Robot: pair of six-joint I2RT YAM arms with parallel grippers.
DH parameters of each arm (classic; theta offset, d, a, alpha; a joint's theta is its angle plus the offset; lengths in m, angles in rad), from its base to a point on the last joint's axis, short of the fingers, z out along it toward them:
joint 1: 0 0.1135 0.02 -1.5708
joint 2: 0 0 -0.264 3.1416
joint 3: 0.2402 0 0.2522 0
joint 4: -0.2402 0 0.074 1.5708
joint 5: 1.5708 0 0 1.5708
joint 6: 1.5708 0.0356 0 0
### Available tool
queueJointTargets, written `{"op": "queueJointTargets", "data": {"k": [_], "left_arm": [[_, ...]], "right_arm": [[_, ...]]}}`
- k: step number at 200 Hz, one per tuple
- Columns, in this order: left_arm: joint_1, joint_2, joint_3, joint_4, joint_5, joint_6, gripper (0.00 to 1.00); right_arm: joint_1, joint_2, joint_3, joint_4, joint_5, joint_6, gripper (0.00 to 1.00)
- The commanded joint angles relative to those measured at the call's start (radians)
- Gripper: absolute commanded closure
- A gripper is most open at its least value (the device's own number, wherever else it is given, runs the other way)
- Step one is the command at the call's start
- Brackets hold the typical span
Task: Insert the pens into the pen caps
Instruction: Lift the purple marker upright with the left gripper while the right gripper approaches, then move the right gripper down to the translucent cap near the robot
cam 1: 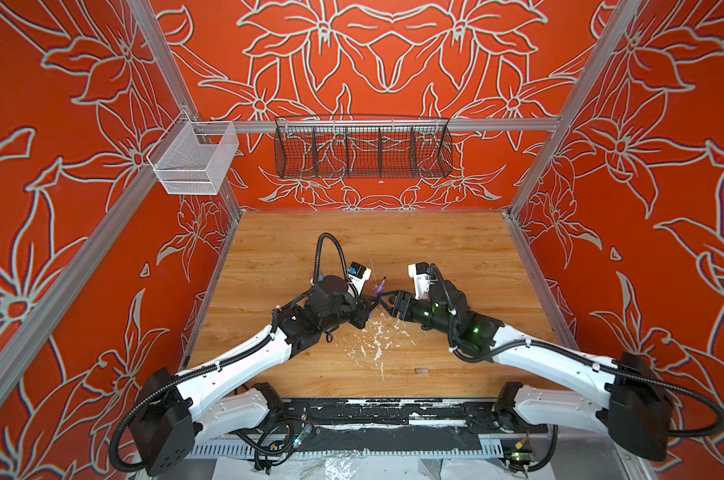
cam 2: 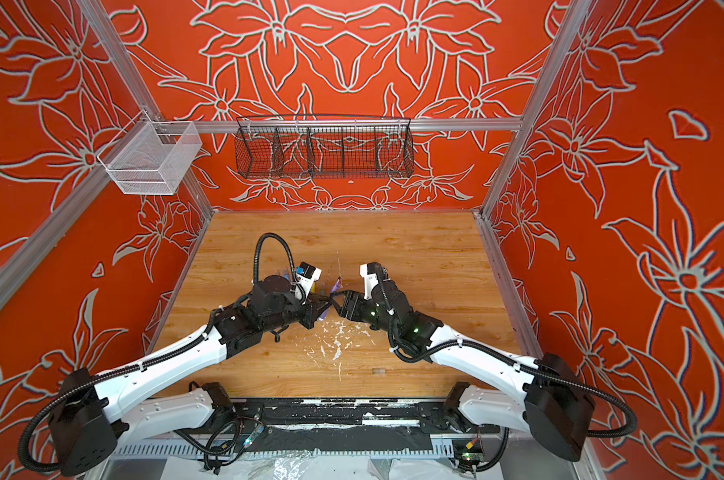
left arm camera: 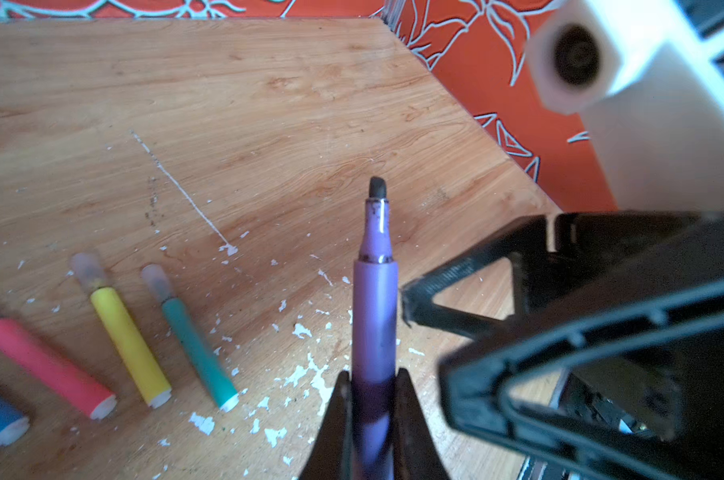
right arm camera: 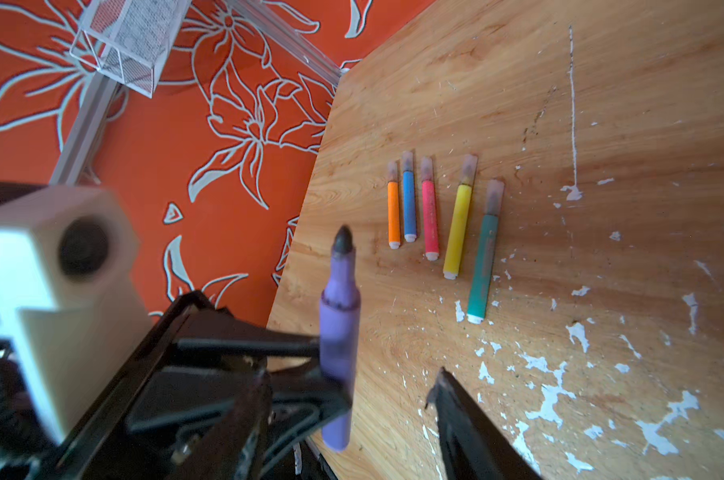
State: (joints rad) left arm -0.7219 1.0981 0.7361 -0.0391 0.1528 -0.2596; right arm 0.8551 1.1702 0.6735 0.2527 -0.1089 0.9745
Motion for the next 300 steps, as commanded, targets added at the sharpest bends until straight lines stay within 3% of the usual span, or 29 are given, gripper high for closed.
{"op": "queueJointTargets", "data": {"k": [1,30,71,101,138,178,243,268,288,300], "left_arm": [[-0.014,-0.027,-0.015,0.057,0.039,0.045,1.00],[-0.019,-0.049,-0.029,0.070,0.045,0.055,1.00],[-0.021,-0.050,-0.041,0.088,0.056,0.056,1.00],[-0.021,-0.047,-0.043,0.090,0.045,0.057,0.79],[-0.020,-0.046,-0.059,0.114,0.043,0.059,0.61],[-0.021,-0.061,-0.077,0.133,0.038,0.062,0.55],[-0.021,-0.055,-0.073,0.123,0.026,0.072,0.55],[-0.021,-0.059,-0.080,0.133,0.043,0.080,0.75],[-0.021,-0.058,-0.079,0.131,0.048,0.081,0.76],[-0.020,-0.059,-0.080,0.134,0.055,0.081,0.71]], "right_arm": [[0.006,0.019,0.033,0.054,0.070,0.037,0.40],[0.008,0.034,0.046,0.057,0.087,0.043,0.53],[0.010,0.051,0.037,0.078,0.079,0.085,0.86],[0.025,0.060,0.032,0.110,0.061,0.120,1.00],[0.060,0.051,0.036,0.138,0.071,0.139,1.00],[0.106,0.041,0.035,0.175,0.090,0.150,1.00],[0.123,-0.031,0.025,0.129,0.151,0.109,1.00],[0.124,-0.070,0.000,0.115,0.186,0.093,1.00],[0.124,-0.072,-0.005,0.118,0.182,0.089,1.00],[0.125,-0.057,0.001,0.127,0.168,0.092,1.00]]}}
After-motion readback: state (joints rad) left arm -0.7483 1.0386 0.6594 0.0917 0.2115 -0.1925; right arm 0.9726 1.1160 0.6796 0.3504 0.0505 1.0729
